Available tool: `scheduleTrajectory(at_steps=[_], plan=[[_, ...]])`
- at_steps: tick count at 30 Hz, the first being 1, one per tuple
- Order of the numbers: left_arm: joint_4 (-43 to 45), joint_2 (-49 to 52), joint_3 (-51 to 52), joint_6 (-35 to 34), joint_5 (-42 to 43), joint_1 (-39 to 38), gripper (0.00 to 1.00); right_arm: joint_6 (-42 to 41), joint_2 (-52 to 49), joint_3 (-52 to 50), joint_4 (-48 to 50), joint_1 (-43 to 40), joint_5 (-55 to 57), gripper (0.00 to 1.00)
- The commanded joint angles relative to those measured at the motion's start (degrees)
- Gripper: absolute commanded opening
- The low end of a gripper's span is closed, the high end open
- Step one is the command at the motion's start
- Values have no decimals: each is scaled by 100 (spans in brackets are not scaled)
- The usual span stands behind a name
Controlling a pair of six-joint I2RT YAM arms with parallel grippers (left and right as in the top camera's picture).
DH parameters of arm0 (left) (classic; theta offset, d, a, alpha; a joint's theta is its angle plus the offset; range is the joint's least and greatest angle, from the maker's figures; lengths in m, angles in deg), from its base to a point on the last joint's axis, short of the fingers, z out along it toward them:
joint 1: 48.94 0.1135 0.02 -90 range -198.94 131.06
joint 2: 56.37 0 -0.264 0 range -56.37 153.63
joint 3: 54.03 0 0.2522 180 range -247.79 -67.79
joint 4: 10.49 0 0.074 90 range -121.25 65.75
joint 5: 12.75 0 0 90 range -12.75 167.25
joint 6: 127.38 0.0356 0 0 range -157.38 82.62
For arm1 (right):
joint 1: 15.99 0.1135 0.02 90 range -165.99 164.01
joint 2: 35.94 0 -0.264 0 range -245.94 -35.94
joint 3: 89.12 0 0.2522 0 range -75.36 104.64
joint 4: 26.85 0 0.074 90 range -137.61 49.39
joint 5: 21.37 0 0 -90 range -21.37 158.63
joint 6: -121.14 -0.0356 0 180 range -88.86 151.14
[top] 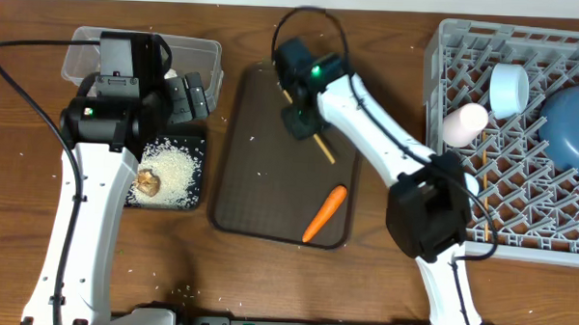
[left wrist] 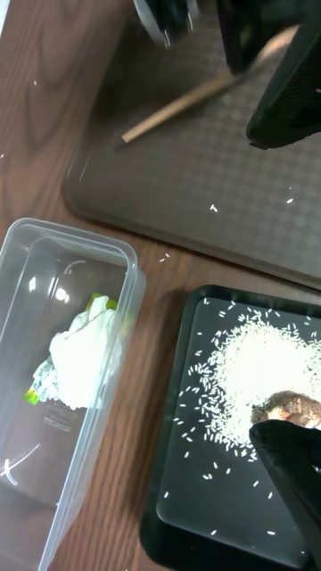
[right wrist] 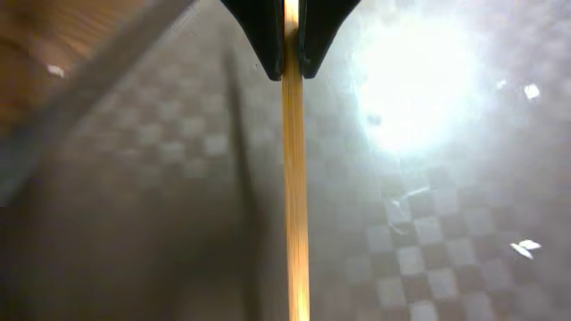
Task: Sort waste into correct bins and load items into the dishwasher rack
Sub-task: 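Carry the second chopstick with the right gripper to the rack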
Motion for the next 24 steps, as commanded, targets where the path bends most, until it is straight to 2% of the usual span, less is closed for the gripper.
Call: scheduleTrajectory(at_steps=[1, 5, 16, 24], plan=[[-9, 39, -24, -74, -46, 20, 98, 168, 90, 656, -350, -188, -101, 1], [-9, 39, -24, -74, -46, 20, 98, 116, 354, 1012, -723, -527, -107, 1], [-9, 39, -24, -74, -46, 20, 98, -297, 1639, 997, -2122, -2000, 205, 1], [-9, 39, -24, -74, -46, 20, 98, -350, 2321, 216, -2236, -3250, 297, 1]])
